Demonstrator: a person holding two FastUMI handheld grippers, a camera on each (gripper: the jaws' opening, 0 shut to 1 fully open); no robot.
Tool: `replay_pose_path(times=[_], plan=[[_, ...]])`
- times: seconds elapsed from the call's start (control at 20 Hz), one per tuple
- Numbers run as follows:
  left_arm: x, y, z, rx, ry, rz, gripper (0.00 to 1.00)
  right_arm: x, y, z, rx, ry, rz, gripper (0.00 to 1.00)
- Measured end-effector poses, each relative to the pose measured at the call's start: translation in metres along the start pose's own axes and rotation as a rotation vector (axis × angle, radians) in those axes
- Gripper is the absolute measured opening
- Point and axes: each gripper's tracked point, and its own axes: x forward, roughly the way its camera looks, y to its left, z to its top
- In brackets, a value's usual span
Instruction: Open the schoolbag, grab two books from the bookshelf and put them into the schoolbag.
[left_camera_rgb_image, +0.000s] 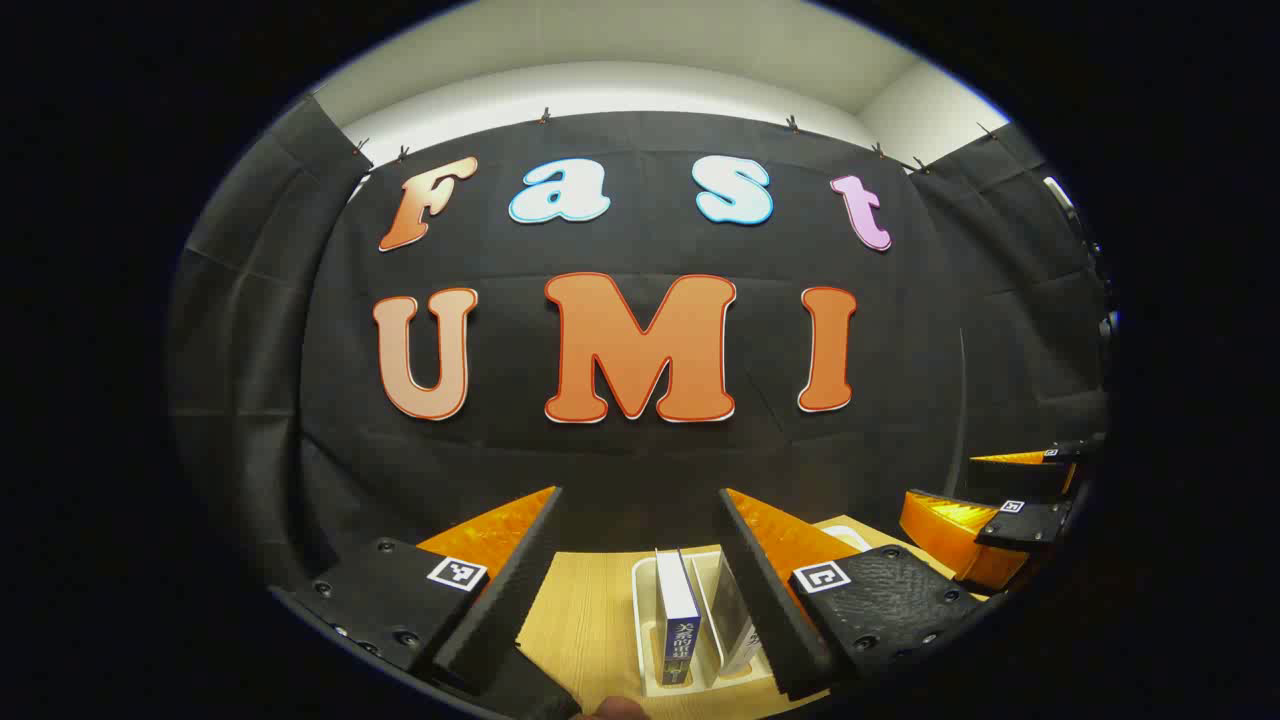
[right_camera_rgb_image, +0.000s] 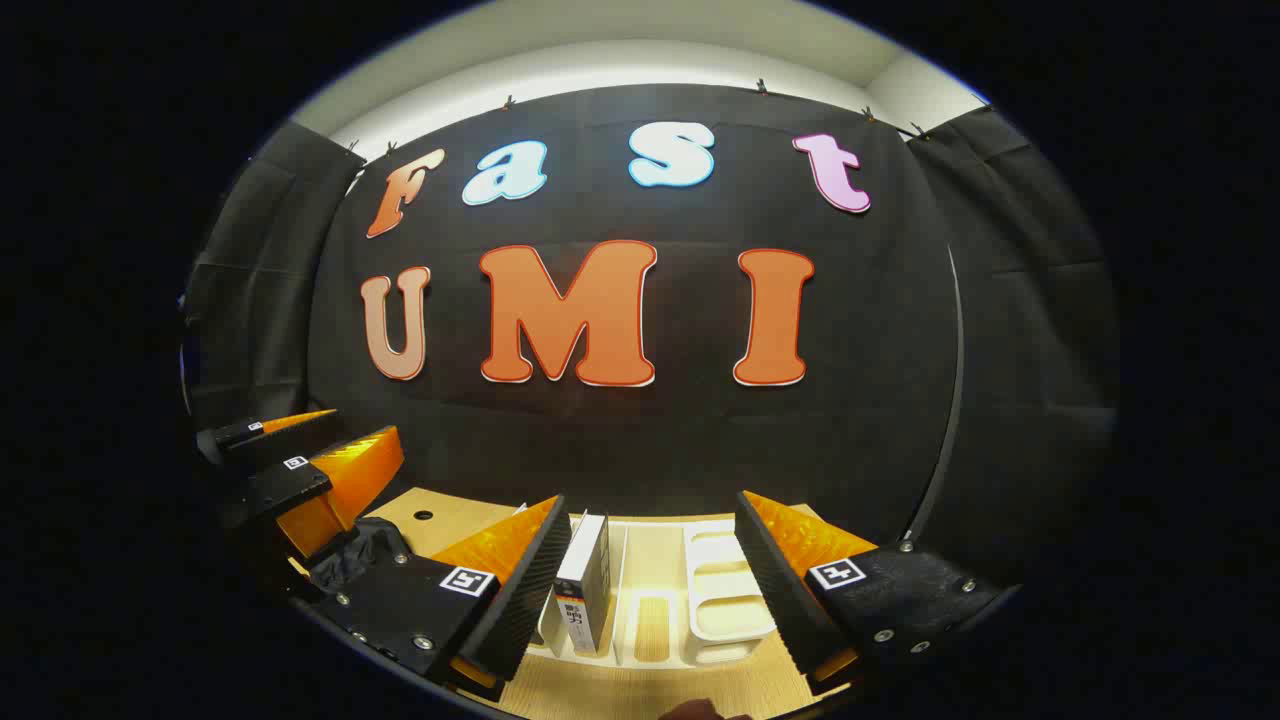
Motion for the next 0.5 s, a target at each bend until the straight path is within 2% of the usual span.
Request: replay_pose_path(times=[0.5], plan=[[0.004,0.012,-0.006,-0.007,0.000,0.013,0.95,0.008,0.021,-0.001,-0.051,0.001,0.026,0.98]])
